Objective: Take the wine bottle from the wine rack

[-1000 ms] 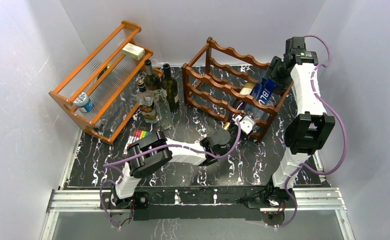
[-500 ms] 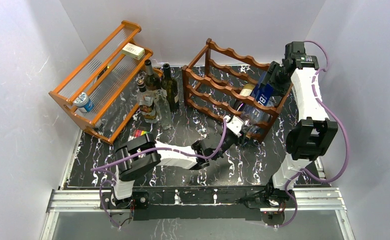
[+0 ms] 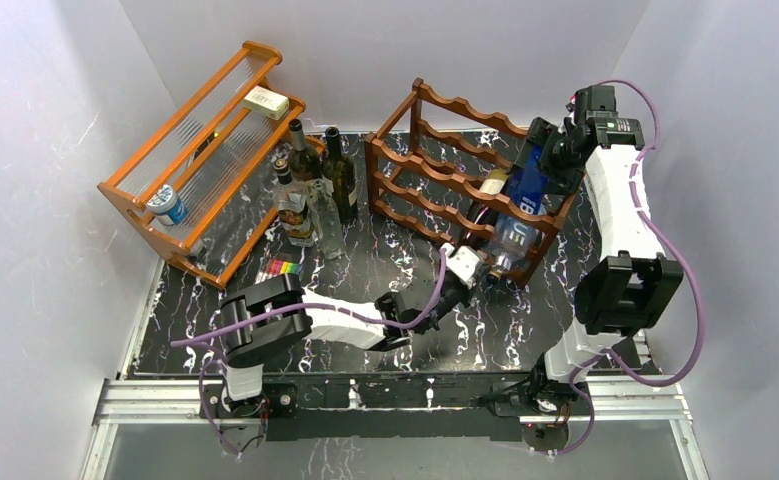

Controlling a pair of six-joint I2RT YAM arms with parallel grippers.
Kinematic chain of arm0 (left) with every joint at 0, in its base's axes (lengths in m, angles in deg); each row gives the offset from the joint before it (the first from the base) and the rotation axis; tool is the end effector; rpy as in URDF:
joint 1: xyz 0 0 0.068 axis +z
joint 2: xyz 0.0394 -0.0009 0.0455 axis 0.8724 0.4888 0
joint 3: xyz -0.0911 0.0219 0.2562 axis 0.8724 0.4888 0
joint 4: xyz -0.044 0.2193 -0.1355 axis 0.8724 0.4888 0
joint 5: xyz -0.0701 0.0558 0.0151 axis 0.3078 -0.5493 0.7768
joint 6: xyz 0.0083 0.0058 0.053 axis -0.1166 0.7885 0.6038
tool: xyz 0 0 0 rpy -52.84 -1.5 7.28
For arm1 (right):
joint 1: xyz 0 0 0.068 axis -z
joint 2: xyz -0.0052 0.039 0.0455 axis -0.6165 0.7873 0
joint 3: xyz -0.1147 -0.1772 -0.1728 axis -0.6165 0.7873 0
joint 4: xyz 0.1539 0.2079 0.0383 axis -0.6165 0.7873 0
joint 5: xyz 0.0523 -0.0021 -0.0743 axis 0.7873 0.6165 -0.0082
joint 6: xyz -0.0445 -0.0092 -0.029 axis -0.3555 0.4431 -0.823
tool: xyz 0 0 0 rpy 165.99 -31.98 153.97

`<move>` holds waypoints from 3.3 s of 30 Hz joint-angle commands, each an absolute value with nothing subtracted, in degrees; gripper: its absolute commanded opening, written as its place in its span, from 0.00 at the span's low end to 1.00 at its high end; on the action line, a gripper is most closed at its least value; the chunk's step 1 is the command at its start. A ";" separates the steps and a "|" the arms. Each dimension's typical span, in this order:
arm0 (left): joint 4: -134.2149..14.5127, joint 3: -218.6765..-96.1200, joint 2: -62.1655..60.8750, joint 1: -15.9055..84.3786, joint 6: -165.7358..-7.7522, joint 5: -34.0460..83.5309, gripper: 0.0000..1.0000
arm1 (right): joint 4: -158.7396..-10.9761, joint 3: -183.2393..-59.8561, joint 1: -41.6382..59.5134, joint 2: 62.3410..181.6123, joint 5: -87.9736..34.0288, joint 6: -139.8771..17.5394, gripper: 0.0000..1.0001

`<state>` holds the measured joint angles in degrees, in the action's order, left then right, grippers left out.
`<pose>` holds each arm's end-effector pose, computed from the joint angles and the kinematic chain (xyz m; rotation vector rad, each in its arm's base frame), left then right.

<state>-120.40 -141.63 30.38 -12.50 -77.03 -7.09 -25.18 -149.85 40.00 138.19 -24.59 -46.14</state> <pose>0.1297 -0.3810 0.2407 0.5100 1.3226 -0.8170 0.3546 -0.0058 0.3754 0.4486 2.4833 0.3610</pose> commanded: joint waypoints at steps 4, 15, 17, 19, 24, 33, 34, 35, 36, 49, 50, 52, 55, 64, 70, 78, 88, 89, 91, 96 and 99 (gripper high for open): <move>-118.89 -140.17 27.28 -12.75 -76.80 -11.73 0.00 | -27.65 -147.56 41.40 132.91 -22.84 -48.27 0.98; -115.26 -140.78 25.28 -12.74 -77.66 -3.41 0.27 | -24.47 -150.70 41.40 133.90 -26.07 -49.54 0.98; -113.81 -140.96 24.58 -12.75 -78.28 -2.11 0.46 | -23.74 -152.26 41.40 133.81 -25.58 -49.60 0.98; -113.04 -141.25 24.59 -12.82 -78.71 -0.94 0.61 | -24.10 -152.75 41.40 133.24 -25.06 -49.36 0.98; -112.48 -143.94 27.08 -12.75 -78.96 1.51 0.86 | -24.76 -152.55 41.38 132.33 -23.50 -48.90 0.98; -106.82 -153.51 32.38 -12.77 -95.21 -13.11 0.98 | -24.52 -154.85 41.40 132.28 -23.48 -48.97 0.98; -106.20 -154.79 33.39 -12.82 -95.75 -13.93 0.98 | -24.41 -155.16 41.36 132.22 -23.45 -48.87 0.98; -104.99 -156.12 34.36 -12.76 -96.38 -15.32 0.98 | -24.50 -155.31 41.40 132.09 -23.26 -48.75 0.98; -103.93 -157.36 35.10 -12.75 -97.12 -16.51 0.98 | -24.62 -155.33 41.40 131.90 -23.08 -48.65 0.98; -102.65 -166.20 42.92 -12.68 -99.05 -20.99 0.85 | -25.25 -153.58 41.39 130.22 -21.31 -48.53 0.98; -102.65 -166.86 43.33 -12.60 -98.95 -21.10 0.86 | -25.23 -153.58 41.39 130.01 -21.34 -48.53 0.98; -102.53 -167.66 43.87 -12.46 -98.95 -21.34 0.89 | -25.25 -153.51 41.40 129.80 -21.43 -48.67 0.98; -102.65 -168.05 44.32 -12.07 -100.15 -21.98 0.89 | -25.06 -153.49 41.40 129.45 -21.44 -48.81 0.98; -106.11 -167.93 44.34 -11.48 -98.59 -21.47 0.86 | -24.98 -153.44 41.40 129.27 -20.91 -48.87 0.98; -106.55 -168.10 44.78 -11.23 -98.57 -20.81 0.70 | -24.81 -153.71 41.40 128.65 -20.91 -48.68 0.98; -106.87 -167.35 43.37 -10.22 -100.11 -15.96 0.32 | -24.43 -154.74 41.40 128.39 -21.47 -48.60 0.98; -106.99 -159.01 35.95 -9.25 -109.13 -10.99 0.00 | -28.43 -150.23 41.38 125.97 -17.29 -51.09 0.98; -107.23 -157.90 34.99 -9.20 -109.61 -10.88 0.00 | -29.23 -149.22 41.23 125.48 -16.84 -51.68 0.98; -107.71 -155.59 33.18 -9.13 -110.36 -10.89 0.00 | -31.29 -147.28 40.64 124.40 -15.45 -52.94 0.98; -107.94 -150.25 29.35 -8.59 -115.10 -10.79 0.00 | -32.98 -146.30 38.82 124.00 -15.36 -54.33 0.98; -107.91 -147.75 27.17 -8.33 -117.66 -9.65 0.00 | -33.09 -146.46 38.62 124.19 -14.77 -54.39 0.98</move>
